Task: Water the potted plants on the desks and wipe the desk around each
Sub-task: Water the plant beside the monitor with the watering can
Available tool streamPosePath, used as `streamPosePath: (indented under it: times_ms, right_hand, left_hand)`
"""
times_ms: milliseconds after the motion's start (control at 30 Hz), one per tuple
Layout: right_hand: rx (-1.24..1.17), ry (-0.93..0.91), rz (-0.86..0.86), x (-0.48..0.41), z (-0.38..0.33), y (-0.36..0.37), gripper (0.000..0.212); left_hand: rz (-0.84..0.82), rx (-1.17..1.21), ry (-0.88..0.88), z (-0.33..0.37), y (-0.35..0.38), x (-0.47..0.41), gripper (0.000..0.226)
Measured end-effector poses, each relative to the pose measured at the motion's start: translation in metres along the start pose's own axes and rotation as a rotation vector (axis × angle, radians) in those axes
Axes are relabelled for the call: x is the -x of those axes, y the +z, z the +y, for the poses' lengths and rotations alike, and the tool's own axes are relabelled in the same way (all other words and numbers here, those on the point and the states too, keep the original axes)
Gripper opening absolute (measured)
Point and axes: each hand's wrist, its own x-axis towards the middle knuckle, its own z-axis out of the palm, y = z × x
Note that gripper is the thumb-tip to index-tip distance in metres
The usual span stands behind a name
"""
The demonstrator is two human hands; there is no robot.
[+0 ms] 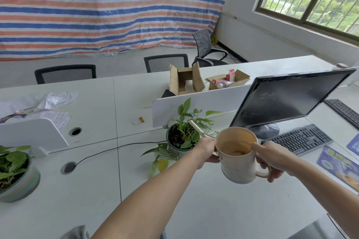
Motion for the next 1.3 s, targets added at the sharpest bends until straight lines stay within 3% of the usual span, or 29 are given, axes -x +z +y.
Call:
streamPosePath:
  times_ms: [567,1300]
  right_hand:
    - [0.056,0.001,-0.051,0.004,0.017,0.01,0.042]
    - [0.055,0.006,0.014,-0.005,0.003,-0.008,0.044]
  left_hand:
    - [0.009,0.023,-0.038,-0.031,0.006,0.009,0.03]
    - [-0.004,-0.008,-0.013,0.002,0.009,-0.007,0.033]
